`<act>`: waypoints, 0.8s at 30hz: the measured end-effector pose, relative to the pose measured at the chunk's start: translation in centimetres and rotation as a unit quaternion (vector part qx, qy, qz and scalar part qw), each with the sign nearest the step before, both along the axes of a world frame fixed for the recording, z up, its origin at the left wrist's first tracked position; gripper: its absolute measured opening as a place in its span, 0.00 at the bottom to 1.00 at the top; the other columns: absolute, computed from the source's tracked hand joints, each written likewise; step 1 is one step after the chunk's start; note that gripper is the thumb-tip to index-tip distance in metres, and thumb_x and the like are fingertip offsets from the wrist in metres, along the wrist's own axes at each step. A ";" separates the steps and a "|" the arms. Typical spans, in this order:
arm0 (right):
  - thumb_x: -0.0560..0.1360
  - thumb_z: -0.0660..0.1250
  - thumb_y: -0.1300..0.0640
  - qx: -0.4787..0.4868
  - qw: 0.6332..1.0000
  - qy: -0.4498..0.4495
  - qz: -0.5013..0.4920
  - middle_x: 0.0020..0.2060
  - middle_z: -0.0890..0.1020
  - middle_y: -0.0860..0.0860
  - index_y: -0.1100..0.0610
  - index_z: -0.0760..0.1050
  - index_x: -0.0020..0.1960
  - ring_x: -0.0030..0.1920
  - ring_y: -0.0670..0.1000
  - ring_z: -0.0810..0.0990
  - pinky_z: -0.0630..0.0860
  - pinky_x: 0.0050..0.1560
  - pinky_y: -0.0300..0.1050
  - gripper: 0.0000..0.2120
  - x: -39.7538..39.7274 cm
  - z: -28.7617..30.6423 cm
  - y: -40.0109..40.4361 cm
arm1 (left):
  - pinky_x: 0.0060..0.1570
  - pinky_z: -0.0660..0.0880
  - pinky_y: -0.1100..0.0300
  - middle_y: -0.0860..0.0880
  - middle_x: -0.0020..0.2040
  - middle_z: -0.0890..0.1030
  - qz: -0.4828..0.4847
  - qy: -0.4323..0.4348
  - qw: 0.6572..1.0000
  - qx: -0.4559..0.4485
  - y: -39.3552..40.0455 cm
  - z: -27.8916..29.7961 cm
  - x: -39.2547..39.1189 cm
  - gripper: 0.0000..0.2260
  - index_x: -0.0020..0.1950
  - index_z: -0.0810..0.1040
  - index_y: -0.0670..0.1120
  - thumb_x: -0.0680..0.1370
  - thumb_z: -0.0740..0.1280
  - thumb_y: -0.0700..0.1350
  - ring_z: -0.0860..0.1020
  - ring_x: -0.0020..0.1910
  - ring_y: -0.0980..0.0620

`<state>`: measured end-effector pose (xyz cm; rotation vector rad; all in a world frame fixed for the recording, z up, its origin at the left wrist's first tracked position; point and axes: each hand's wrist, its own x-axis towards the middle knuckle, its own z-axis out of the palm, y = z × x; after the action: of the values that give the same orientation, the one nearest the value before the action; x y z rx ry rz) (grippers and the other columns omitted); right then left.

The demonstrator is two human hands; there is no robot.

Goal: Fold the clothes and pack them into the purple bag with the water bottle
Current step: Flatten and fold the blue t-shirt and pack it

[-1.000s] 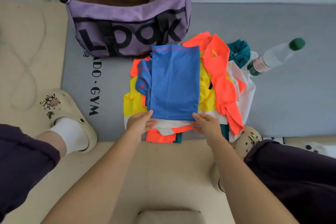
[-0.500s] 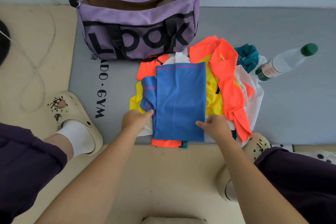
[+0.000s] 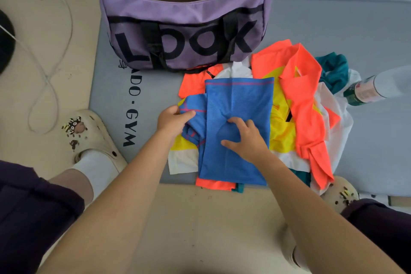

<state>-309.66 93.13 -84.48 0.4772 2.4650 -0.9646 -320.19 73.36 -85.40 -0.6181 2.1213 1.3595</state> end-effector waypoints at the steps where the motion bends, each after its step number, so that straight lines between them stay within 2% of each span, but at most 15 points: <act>1: 0.69 0.75 0.45 -0.008 1.000 -0.004 -0.005 0.55 0.70 0.52 0.46 0.67 0.67 0.60 0.56 0.71 0.73 0.60 0.54 0.30 -0.2 -0.1 0.1 | 0.33 0.72 0.60 0.47 0.35 0.75 0.010 0.014 1.000 -0.005 -0.5 0.1 0.0 0.12 0.36 0.72 0.47 0.72 0.75 0.43 0.72 0.33 0.51; 3: 0.69 0.74 0.43 -0.008 1.000 -0.013 -0.008 0.55 0.70 0.52 0.45 0.67 0.66 0.60 0.56 0.72 0.74 0.60 0.55 0.29 -0.6 -0.1 0.1 | 0.39 0.74 0.54 0.46 0.33 0.71 0.034 0.038 0.999 -0.013 -1.6 0.2 0.4 0.15 0.33 0.69 0.47 0.73 0.74 0.41 0.71 0.36 0.50; 6: 0.70 0.73 0.41 0.029 0.999 -0.013 0.013 0.55 0.69 0.53 0.44 0.64 0.70 0.60 0.57 0.71 0.74 0.59 0.57 0.32 -0.8 -0.1 -0.3 | 0.47 0.77 0.51 0.45 0.37 0.77 0.082 0.031 0.996 0.033 -2.7 0.7 1.0 0.15 0.35 0.68 0.46 0.73 0.72 0.37 0.76 0.39 0.48; 8: 0.70 0.71 0.39 0.054 0.998 -0.012 0.028 0.55 0.69 0.54 0.43 0.62 0.72 0.60 0.57 0.71 0.75 0.57 0.56 0.35 -0.6 -0.1 -0.5 | 0.46 0.78 0.52 0.44 0.44 0.80 0.103 0.011 0.990 0.092 -2.6 1.1 1.1 0.12 0.41 0.70 0.47 0.74 0.72 0.37 0.79 0.44 0.47; 11: 0.70 0.71 0.38 0.055 0.998 -0.016 0.029 0.55 0.68 0.53 0.42 0.61 0.73 0.60 0.57 0.70 0.75 0.57 0.55 0.36 -0.5 -0.1 -0.4 | 0.39 0.77 0.60 0.50 0.46 0.82 0.046 -0.016 0.994 0.102 -1.8 1.5 0.7 0.13 0.53 0.74 0.48 0.74 0.74 0.40 0.81 0.43 0.53; 13: 0.70 0.71 0.38 0.041 0.999 -0.020 0.022 0.55 0.68 0.53 0.42 0.61 0.73 0.61 0.57 0.70 0.74 0.59 0.55 0.35 -0.6 -0.1 -0.3 | 0.37 0.77 0.63 0.52 0.44 0.83 0.027 -0.030 0.993 0.114 -1.3 1.7 0.3 0.09 0.49 0.77 0.47 0.74 0.73 0.38 0.83 0.40 0.57; 16: 0.70 0.71 0.39 0.033 0.999 -0.020 0.017 0.55 0.68 0.53 0.42 0.61 0.73 0.62 0.57 0.70 0.73 0.60 0.54 0.35 -0.6 0.0 -0.2 | 0.44 0.79 0.61 0.47 0.46 0.84 0.023 -0.058 0.989 0.136 -1.3 1.8 0.4 0.05 0.47 0.80 0.46 0.74 0.72 0.37 0.83 0.45 0.51; 19: 0.70 0.72 0.39 0.023 0.999 -0.020 0.015 0.55 0.68 0.52 0.42 0.61 0.72 0.62 0.56 0.69 0.72 0.61 0.53 0.35 -0.6 0.2 -0.2 | 0.48 0.79 0.58 0.45 0.47 0.85 -0.082 -0.038 0.994 0.063 -1.7 1.8 1.1 0.05 0.48 0.82 0.45 0.73 0.74 0.38 0.83 0.44 0.51; 21: 0.70 0.72 0.39 -0.001 1.000 -0.019 0.004 0.54 0.68 0.51 0.43 0.62 0.72 0.60 0.53 0.70 0.72 0.61 0.51 0.34 -0.5 0.4 0.0 | 0.52 0.78 0.53 0.45 0.49 0.85 -0.161 0.012 0.987 -0.018 -2.0 2.2 1.1 0.07 0.52 0.83 0.42 0.75 0.72 0.40 0.83 0.48 0.48; 24: 0.71 0.73 0.44 -0.036 0.999 0.022 -0.030 0.46 0.69 0.49 0.47 0.67 0.69 0.44 0.44 0.72 0.71 0.48 0.41 0.30 -0.4 0.7 0.5 | 0.53 0.76 0.55 0.49 0.53 0.84 -0.210 0.080 0.973 -0.060 -1.9 3.2 0.6 0.10 0.58 0.80 0.44 0.77 0.69 0.43 0.81 0.51 0.49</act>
<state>-310.05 93.61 -83.81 0.5150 2.4581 -1.0944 -319.61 71.43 -82.18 -0.0890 2.3060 1.0796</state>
